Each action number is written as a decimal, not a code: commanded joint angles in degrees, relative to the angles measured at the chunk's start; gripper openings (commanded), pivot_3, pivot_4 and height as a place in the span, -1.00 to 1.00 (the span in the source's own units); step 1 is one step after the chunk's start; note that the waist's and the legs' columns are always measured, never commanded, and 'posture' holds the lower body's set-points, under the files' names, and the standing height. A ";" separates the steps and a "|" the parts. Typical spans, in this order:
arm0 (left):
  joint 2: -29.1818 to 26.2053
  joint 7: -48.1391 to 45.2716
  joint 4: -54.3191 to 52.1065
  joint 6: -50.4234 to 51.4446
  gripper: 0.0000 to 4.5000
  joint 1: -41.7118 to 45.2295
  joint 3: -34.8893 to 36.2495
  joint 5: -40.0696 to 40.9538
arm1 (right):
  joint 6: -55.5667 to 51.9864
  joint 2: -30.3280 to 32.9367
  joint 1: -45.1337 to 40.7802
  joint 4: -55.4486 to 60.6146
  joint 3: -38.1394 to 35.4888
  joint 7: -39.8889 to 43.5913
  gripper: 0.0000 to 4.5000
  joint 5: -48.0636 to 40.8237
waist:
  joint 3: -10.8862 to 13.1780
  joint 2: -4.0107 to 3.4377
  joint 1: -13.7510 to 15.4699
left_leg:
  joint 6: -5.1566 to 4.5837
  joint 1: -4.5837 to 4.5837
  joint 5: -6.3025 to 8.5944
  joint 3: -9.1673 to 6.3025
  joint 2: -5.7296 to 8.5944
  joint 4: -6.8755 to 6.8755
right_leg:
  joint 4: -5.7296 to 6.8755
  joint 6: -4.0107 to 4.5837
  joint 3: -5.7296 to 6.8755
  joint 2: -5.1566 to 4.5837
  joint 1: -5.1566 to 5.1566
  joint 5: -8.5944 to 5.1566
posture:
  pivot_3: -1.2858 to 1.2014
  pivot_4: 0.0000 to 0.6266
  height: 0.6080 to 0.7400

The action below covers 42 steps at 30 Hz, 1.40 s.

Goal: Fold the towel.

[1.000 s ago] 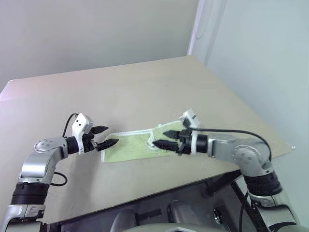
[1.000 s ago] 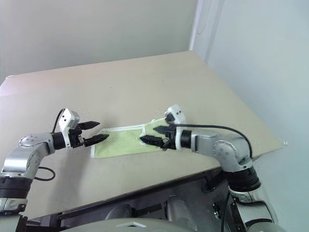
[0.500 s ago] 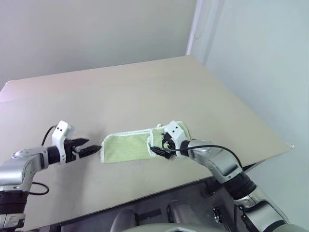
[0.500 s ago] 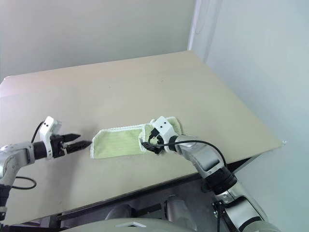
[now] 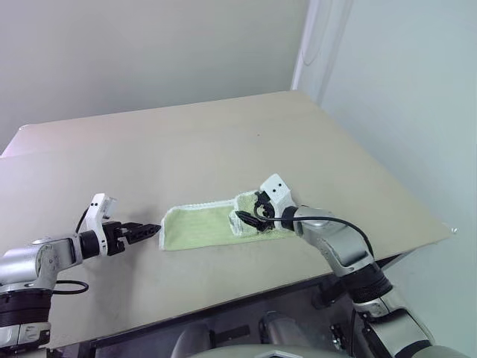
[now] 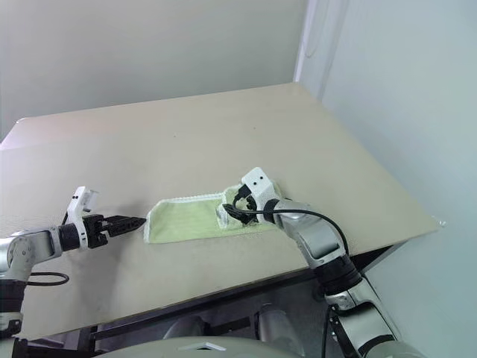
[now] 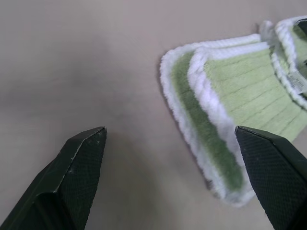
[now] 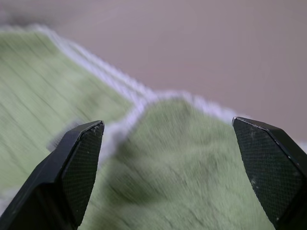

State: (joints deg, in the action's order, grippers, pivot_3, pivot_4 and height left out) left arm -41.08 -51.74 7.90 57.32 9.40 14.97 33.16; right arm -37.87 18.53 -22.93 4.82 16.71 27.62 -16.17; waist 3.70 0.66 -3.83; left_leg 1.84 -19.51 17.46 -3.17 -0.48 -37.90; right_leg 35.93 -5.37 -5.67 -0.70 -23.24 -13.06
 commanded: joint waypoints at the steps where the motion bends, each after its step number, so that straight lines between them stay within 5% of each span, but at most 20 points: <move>1: 3.24 -0.44 0.71 4.12 1.00 1.20 -3.66 2.15 | -1.85 -0.41 -0.45 6.15 -4.14 1.48 0.99 -3.44 | 0.00 -0.09 0.19 | 0.00 0.00 0.00 -0.03 0.02 0.00 | -0.04 0.00 0.00 0.00 0.03 0.00 | 0.03 -1.00 1.00; 23: 13.24 0.13 2.96 6.23 1.00 5.53 -10.06 0.26 | -4.14 0.50 -0.13 6.91 -8.03 -0.92 0.99 -1.68 | -0.30 -0.93 2.67 | 0.01 0.02 0.00 -0.65 1.25 0.01 | -0.76 -0.77 -0.07 -0.96 0.68 -0.45 | 0.03 -1.00 1.00; 36: 14.59 1.13 -0.01 6.72 -0.99 5.20 -6.98 2.58 | -2.98 0.48 -0.17 5.55 -9.63 -2.73 1.00 -0.29 | -0.28 -0.89 2.82 | 0.01 -0.10 0.00 -0.92 1.65 0.61 | -0.81 -1.16 -0.21 -1.14 0.70 -0.69 | 0.03 -1.00 1.00; 42: 13.85 2.92 -4.22 7.88 -0.99 4.42 -5.35 4.38 | -3.04 1.37 -0.16 5.92 -12.10 -1.24 1.00 -1.58 | -0.29 -0.88 2.61 | 0.02 -0.44 -0.01 -0.95 1.63 0.66 | -0.79 -1.00 -0.20 -1.11 0.35 -0.59 | 0.03 -1.00 1.00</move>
State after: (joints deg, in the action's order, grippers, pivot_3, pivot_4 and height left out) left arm -26.78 -49.45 6.04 64.52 13.91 9.27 36.31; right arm -41.74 19.28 -22.17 9.05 6.41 25.56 -16.68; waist 3.41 -0.21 -1.23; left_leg 1.87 -20.07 17.44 -4.14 1.16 -37.26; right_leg 35.15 -6.35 -5.87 -1.80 -23.01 -13.63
